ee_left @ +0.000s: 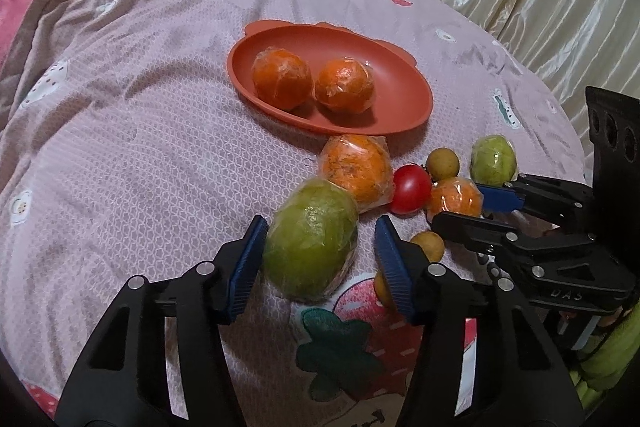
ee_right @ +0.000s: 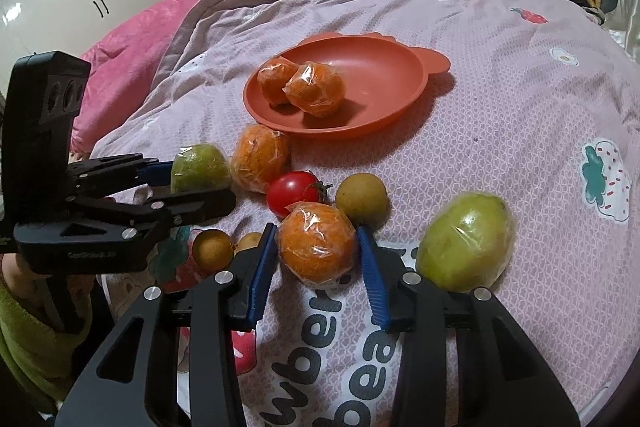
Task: Organize fruits
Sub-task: 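Grasp the large green wrapped fruit with the left gripper while the right gripper grasps a wrapped mandarin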
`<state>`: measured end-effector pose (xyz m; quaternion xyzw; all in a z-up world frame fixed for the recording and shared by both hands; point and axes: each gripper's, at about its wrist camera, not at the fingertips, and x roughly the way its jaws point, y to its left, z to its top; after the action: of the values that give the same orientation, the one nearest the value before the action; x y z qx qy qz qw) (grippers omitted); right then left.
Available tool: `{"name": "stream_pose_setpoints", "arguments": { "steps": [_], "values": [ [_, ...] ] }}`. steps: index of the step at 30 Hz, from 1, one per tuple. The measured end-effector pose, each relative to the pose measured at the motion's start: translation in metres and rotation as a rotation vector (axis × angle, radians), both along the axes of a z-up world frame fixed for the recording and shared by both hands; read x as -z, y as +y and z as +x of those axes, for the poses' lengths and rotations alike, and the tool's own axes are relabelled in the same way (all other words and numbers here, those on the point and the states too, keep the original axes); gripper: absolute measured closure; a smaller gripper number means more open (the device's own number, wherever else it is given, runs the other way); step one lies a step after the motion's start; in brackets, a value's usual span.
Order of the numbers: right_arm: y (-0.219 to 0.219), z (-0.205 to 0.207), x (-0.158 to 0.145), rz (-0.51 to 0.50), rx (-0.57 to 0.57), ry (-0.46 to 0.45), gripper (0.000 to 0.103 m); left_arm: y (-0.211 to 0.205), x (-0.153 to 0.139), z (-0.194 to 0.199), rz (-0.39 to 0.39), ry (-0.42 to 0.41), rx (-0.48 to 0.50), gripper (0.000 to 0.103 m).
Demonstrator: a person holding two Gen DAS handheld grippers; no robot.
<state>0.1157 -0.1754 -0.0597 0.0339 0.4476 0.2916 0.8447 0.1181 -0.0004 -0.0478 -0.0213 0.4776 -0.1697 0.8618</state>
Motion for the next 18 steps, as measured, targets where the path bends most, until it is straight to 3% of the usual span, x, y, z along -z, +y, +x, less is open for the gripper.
{"name": "stream_pose_setpoints", "arguments": {
  "steps": [6,18],
  "values": [
    [-0.001,-0.002,-0.002,0.004,-0.003,-0.004,0.064,0.001,0.002,0.001,0.008,-0.007,-0.007,0.066],
    [-0.007,-0.005,-0.011,0.008,0.000,-0.027,0.065,0.011,-0.013,-0.003,-0.050,-0.028,-0.007,0.067]
  ]
}}
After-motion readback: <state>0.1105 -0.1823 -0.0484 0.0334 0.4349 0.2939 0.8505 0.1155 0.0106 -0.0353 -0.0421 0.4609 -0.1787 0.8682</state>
